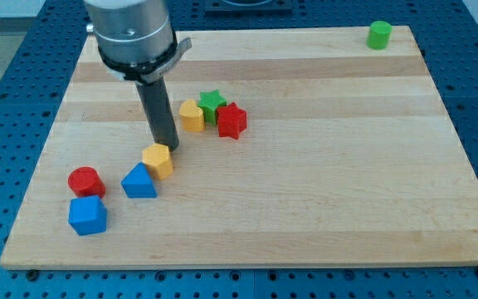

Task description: Slightly move the heart diagonally to the triangle

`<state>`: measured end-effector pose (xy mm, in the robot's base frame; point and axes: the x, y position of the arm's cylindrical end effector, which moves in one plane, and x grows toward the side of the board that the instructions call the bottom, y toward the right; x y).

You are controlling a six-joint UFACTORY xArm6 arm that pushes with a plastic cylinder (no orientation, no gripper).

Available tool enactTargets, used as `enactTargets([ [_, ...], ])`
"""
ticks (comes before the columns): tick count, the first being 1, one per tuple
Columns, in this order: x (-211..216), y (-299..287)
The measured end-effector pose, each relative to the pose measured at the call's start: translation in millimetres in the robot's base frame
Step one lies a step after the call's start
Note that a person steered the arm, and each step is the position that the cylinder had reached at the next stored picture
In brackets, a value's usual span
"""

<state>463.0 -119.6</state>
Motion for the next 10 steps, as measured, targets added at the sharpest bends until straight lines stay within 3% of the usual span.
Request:
enactTargets([
  [4, 52, 0],
  [8, -66, -10],
  [10, -101, 33],
])
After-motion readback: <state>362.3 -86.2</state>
